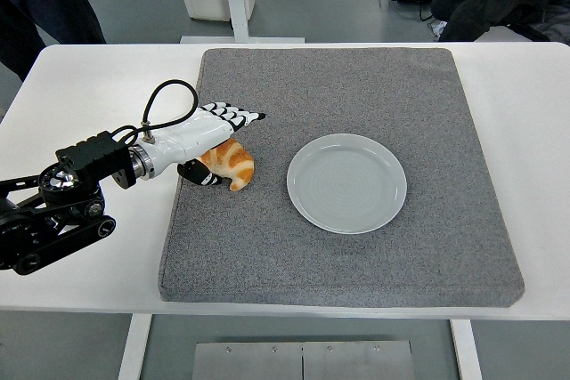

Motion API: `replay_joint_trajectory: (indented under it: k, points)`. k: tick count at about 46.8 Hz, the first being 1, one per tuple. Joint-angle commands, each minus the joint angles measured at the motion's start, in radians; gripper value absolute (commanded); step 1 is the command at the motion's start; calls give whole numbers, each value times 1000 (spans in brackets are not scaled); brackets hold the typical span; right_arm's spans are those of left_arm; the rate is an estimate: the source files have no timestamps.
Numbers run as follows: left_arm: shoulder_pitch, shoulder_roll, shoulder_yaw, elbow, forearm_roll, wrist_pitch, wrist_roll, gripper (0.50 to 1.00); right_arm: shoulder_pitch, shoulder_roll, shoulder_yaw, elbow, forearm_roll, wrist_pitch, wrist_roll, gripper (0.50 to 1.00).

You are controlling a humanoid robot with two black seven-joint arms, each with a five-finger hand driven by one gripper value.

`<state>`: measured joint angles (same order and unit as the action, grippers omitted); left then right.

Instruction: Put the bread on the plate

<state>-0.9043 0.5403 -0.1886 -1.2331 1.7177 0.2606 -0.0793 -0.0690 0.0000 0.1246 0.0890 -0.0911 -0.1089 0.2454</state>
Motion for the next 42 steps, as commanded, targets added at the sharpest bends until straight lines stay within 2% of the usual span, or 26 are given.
replay_joint_trajectory:
  k: [1,4,7,8,25,36,42]
  points:
    - [1,-2,0,0,0,3,-1,888,0,0,0,0,-1,0,0,1000]
    - [1,-3,1,3,-1,3,-1,738,0,0,0,0,1,0,0,1000]
    - [2,-3,1,4,-4,2,-1,529,0,0,0,0,-1,0,0,1000]
    - [2,-3,3,7,-6,2,-2,500,0,0,0,0,-1,0,0,1000]
    - [-5,-3,31,40,-55,-9,-103,500,-2,0,0,0,1,0,0,1000]
    - [-13,-3,31,43,-79,-9,-112,500,-2,0,1,0,1,0,0,1000]
    - [-61,-2,31,43,-81,-11,-114,500,0,0,1,0,1,0,0,1000]
